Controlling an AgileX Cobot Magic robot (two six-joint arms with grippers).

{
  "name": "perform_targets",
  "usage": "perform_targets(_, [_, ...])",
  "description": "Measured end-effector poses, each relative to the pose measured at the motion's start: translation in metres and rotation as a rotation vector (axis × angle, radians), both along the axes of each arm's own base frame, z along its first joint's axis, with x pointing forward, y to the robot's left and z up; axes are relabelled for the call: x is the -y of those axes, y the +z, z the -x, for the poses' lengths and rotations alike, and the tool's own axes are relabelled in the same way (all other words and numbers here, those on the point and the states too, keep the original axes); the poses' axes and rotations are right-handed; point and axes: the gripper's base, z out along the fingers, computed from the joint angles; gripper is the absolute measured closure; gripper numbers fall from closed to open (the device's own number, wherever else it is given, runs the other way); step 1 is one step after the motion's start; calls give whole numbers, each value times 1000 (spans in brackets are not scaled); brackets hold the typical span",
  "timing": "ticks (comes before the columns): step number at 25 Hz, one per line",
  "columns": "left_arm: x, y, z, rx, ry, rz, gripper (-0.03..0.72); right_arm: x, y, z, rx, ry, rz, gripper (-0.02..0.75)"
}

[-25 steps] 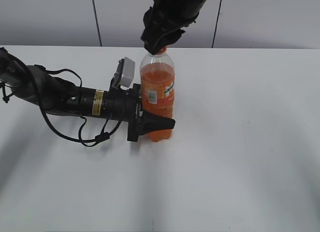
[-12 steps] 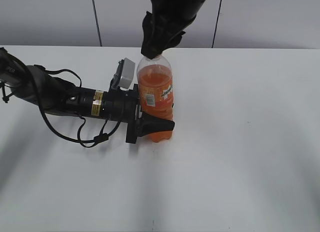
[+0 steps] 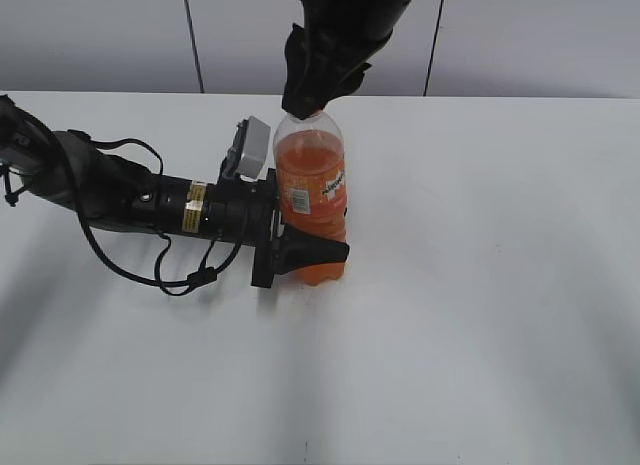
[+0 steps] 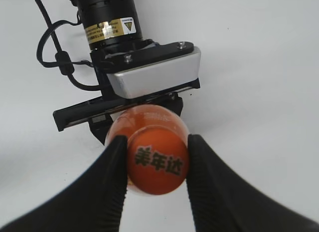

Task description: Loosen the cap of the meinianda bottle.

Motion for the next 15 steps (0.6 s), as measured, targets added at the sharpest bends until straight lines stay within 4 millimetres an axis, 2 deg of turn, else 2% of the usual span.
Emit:
perform_targets(10, [0,0,0,0,-1,0,278,0,0,0,2,4,1,460])
perform_targets(15, [0,0,0,-1,0,0,278,0,0,0,2,5,1,425])
